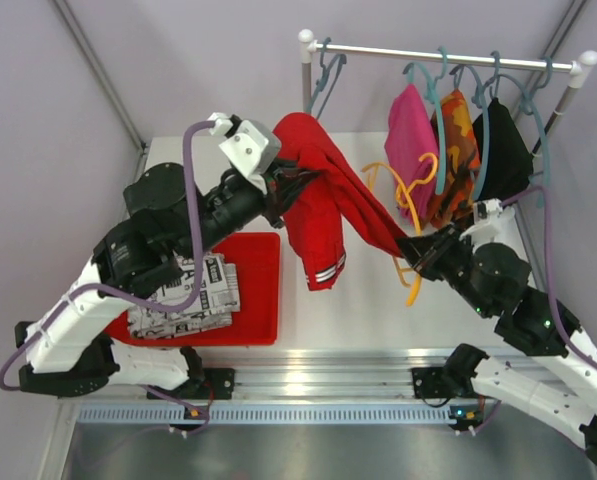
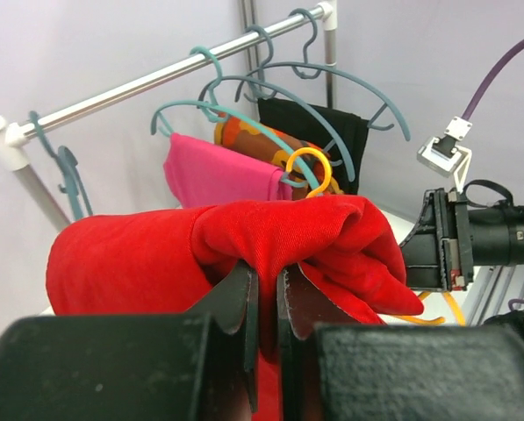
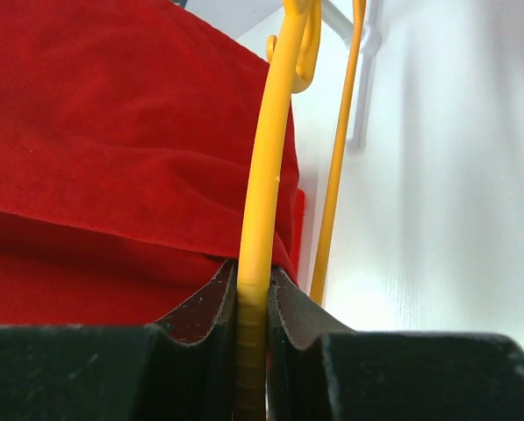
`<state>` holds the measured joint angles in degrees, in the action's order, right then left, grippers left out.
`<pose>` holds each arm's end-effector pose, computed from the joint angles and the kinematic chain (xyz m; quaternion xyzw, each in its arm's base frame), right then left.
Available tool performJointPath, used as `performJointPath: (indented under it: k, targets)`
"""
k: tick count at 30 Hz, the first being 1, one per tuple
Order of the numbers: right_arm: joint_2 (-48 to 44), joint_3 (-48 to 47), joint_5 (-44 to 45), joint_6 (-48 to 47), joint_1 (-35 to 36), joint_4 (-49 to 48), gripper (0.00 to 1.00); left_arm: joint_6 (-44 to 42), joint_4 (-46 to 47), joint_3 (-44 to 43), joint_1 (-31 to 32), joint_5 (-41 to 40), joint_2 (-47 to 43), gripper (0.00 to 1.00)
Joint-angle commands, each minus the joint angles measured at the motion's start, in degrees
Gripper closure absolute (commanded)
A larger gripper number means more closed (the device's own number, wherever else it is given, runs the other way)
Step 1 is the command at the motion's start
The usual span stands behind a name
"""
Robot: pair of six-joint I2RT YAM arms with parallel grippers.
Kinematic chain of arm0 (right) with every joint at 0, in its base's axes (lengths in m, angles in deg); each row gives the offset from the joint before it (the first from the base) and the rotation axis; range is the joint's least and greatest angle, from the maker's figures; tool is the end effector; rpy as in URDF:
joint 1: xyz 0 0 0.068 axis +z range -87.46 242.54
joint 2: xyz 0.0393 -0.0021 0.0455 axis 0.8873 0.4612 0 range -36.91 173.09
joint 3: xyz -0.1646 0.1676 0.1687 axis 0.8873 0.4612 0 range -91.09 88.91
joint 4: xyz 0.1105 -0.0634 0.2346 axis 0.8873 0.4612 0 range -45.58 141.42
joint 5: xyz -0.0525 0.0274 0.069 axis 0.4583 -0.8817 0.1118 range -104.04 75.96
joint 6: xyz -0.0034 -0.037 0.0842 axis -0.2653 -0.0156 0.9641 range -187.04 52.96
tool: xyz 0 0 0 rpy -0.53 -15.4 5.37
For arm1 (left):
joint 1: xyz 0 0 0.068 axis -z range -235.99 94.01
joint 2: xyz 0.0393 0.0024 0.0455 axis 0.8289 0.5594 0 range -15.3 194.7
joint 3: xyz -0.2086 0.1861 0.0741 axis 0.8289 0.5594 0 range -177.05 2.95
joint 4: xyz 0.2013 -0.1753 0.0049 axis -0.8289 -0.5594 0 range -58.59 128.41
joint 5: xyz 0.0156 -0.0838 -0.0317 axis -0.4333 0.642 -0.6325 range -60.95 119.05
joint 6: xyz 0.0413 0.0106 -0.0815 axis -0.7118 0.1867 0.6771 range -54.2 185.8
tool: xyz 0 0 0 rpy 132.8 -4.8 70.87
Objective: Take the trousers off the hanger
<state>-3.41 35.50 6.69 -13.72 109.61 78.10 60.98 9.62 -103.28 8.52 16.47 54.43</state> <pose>0.1223 0.0885 0.3744 0.1531 0.7667 0.3759 0.4974 0.1204 -0.2106 0.5952 0.3041 0.5849 -0.3100 0.6851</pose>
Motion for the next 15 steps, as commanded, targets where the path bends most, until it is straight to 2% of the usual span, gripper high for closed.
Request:
performJointPath:
  k: [1,5,7,9,15]
  targets:
    - [0.5,-1.4,0.2,-2.9,-0.1,7.4,1.00,-3.9,18.9,-6.0,-0.3,-6.7,-8.6,1.00]
    - [-3.2,0.1,-6.9,-3.0,-0.1,-4.8,1.00,-4.0,18.6,-2.6,-0.3,-8.7,-9.4,1.00]
    - [-3.5,-0.6,-7.7,-4.7,-0.1,-9.1,1.00,-3.9,18.6,-0.1,-0.3,-10.6,-9.5,1.00]
    - [-2.6,-3.0,-6.9,-6.1,-0.1,-8.6,1.00,-3.7,18.7,1.2,-0.3,-13.1,-9.6,1.00]
    - [0.8,-8.0,0.6,-6.5,-0.1,3.8,1.00,-2.7,14.8,0.1,-0.3,-15.6,-11.4,1.00]
